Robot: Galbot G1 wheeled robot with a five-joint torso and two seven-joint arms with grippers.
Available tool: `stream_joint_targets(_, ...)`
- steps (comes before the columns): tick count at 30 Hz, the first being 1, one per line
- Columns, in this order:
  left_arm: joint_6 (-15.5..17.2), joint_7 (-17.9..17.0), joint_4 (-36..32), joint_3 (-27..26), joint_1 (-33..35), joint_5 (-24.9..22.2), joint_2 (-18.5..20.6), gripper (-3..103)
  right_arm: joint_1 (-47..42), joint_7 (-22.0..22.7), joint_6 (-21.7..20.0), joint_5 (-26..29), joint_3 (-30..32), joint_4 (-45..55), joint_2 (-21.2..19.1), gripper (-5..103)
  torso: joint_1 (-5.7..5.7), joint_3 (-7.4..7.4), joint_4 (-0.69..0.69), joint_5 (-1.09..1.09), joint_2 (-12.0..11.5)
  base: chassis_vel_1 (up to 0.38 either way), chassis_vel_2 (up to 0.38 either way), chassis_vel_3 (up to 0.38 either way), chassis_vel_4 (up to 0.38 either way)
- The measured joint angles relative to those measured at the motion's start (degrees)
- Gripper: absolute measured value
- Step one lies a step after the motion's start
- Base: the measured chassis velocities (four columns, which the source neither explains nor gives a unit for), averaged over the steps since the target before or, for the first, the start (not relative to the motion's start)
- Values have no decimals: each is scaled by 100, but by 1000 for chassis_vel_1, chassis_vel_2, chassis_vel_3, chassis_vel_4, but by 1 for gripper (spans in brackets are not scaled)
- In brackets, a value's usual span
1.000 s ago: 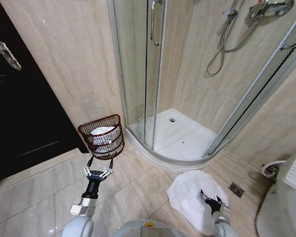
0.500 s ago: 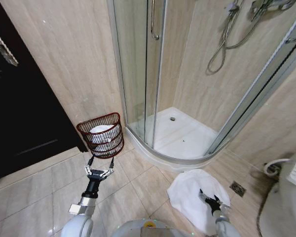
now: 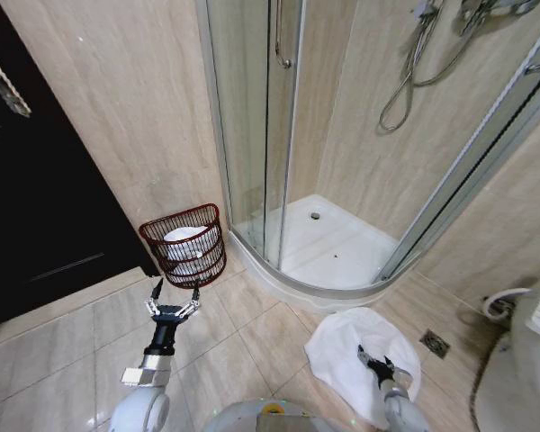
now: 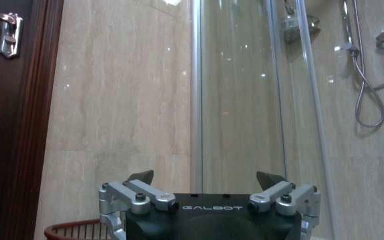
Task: Discard the used towel into the hamper.
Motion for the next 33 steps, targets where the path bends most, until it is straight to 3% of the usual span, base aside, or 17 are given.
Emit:
stream_joint_targets(7,88,-18,-109,13,-51,96,-28,100,155,-83,-7,65,5,-224,-86,103,7,11,0,0,16,0,0,0,0)
stream_joint_targets(8,104,-18,-122,16,-59,115,-33,100,172,-95,-7,78,-1,-244,-94,96,7,13,-1,0,19,0,0,0,0)
stream_joint_targets(10,112,-19,-126,20,-69,138,-39,100,191,-117,-5,87,-6,-274,-97,96,8,14,-1,-1,21,0,0,0,0)
stream_joint_targets(11,117,-19,-129,24,-73,157,-45,100,211,-144,18,88,-10,-317,-100,89,8,15,-1,-1,23,0,0,0,0)
stream_joint_targets(13,124,-19,-135,27,-73,170,-50,100,225,-162,44,88,-16,-353,-103,89,9,17,-1,-1,25,0,0,0,0)
stream_joint_targets(14,127,-19,-141,28,-72,178,-53,100,236,-181,62,87,-20,-381,-107,82,10,17,-1,-1,26,0,0,0,0)
stream_joint_targets(16,158,-22,-180,29,-63,182,-58,100,261,-215,94,81,-31,-435,-119,82,11,19,-1,-2,29,0,0,0,0)
stream_joint_targets(17,183,-26,-208,29,-57,182,-60,100,275,-221,109,80,-35,-459,-125,73,11,20,-1,-2,30,0,0,0,0)
stream_joint_targets(19,204,-29,-242,29,-52,181,-63,100,301,-233,145,81,-39,-502,-129,73,12,21,-1,-1,32,0,0,0,0)
stream_joint_targets(20,216,-30,-265,29,-51,181,-66,100,321,-252,179,81,-40,-541,-130,66,12,22,-1,-1,33,0,0,0,0)
stream_joint_targets(22,223,-30,-284,29,-50,181,-66,100,341,-270,212,81,-40,-582,-131,66,12,22,-1,-1,34,0,0,0,0)
stream_joint_targets(25,232,-33,-319,29,-51,185,-64,100,387,-336,310,85,-34,-715,-129,51,13,24,-1,-2,37,0,0,0,0)
stream_joint_targets(28,230,-34,-326,39,-54,185,-57,100,396,-355,383,88,-30,-785,-126,51,14,25,0,-2,39,0,0,0,0)
stream_joint_targets(29,229,-34,-331,45,-54,185,-56,100,391,-355,398,104,-27,-790,-124,43,14,26,0,-1,40,0,0,0,0)
stream_joint_targets(31,229,-34,-335,53,-55,186,-56,100,378,-358,402,131,-27,-784,-124,43,14,26,1,-1,41,0,0,0,0)
stream_joint_targets(32,229,-33,-345,72,-58,193,-58,100,350,-369,407,162,-26,-762,-125,36,14,27,1,-1,41,0,0,0,0)
stream_joint_targets(33,231,-31,-351,90,-62,205,-60,100,331,-372,415,179,-24,-740,-125,36,15,28,0,-1,41,0,0,0,0)
